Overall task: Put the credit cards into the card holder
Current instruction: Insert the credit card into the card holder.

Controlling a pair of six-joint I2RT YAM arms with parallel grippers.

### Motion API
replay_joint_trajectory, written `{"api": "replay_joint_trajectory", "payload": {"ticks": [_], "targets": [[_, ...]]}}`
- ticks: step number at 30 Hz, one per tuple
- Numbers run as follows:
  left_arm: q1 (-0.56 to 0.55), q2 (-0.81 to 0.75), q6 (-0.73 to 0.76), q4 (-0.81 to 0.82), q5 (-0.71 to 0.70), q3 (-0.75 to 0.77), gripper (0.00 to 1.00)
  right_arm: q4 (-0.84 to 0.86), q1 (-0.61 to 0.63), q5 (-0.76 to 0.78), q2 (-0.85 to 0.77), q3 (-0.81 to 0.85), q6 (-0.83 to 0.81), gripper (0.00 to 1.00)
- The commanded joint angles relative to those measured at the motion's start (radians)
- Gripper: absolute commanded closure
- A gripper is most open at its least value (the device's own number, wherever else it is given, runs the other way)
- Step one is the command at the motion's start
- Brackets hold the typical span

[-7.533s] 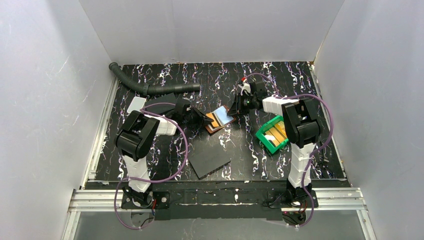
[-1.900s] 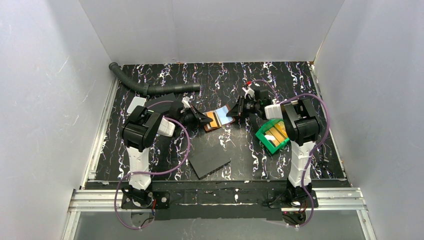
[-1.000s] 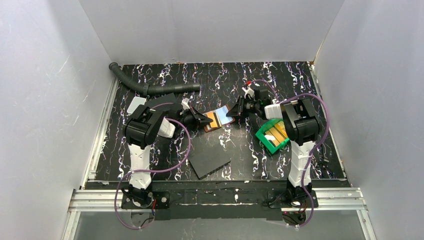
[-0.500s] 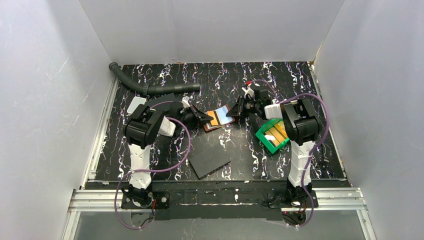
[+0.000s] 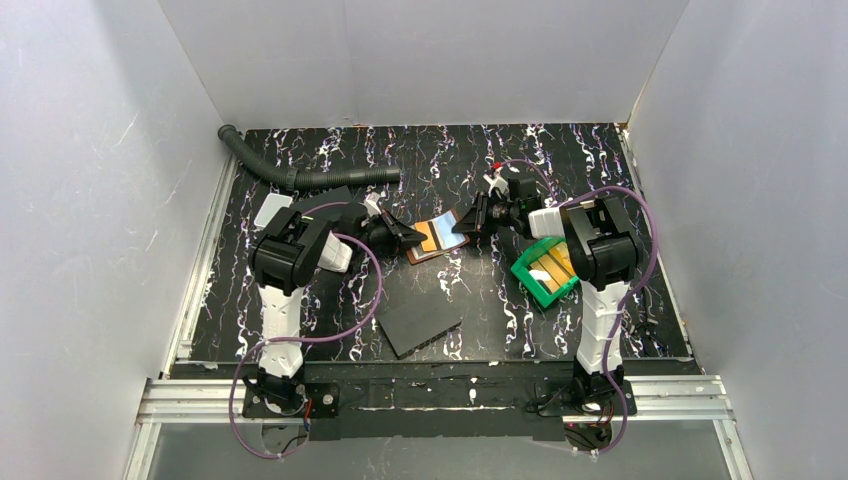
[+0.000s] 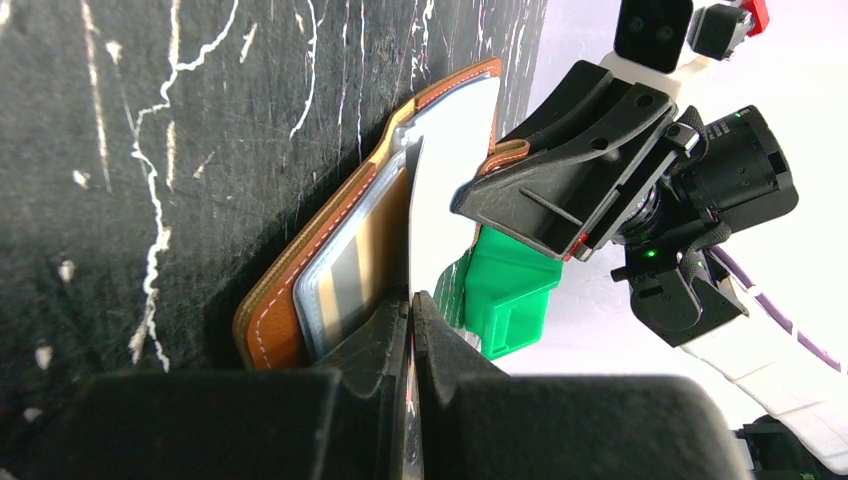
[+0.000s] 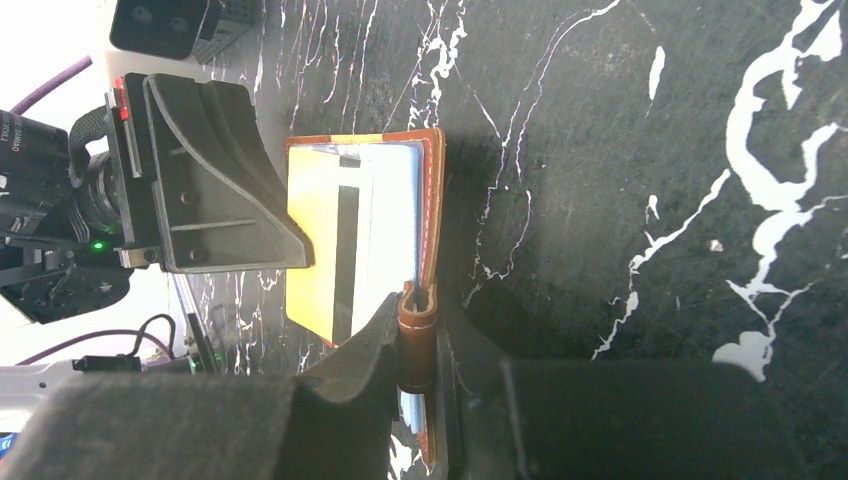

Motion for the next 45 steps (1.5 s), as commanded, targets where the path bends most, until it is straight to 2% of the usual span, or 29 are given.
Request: {"api": "replay_joint_trajectory", "payload": {"ticks": [1, 13, 21, 32, 39, 45], "targets": [[-0.010, -0.002, 0.031, -0.010, -0.047, 0.010, 1.00, -0.012, 0.005, 0.009, 0.030, 0.014, -0.016, 0.99], [-0.062, -0.008, -0.038, 0.030, -0.174, -0.029, 1.00, -0.006, 0.007, 0.007, 0.027, 0.011, -0.010, 0.99], [-0.068, 0.006, -0.138, 0.145, -0.204, -0.084, 1.00, -0.006, 0.009, 0.005, 0.024, 0.010, -0.008, 0.99], [-0.060, -0.030, -0.174, 0.129, -0.161, -0.129, 1.00, -0.008, 0.010, 0.003, 0.023, 0.011, -0.010, 0.99], [-0.055, -0.111, -0.072, 0.030, -0.191, -0.149, 1.00, -0.012, 0.011, 0.003, 0.026, 0.015, -0.012, 0.99], [-0.055, -0.085, -0.095, 0.004, -0.166, -0.129, 1.00, -0.015, 0.011, 0.003, 0.026, 0.016, -0.014, 0.99]]}}
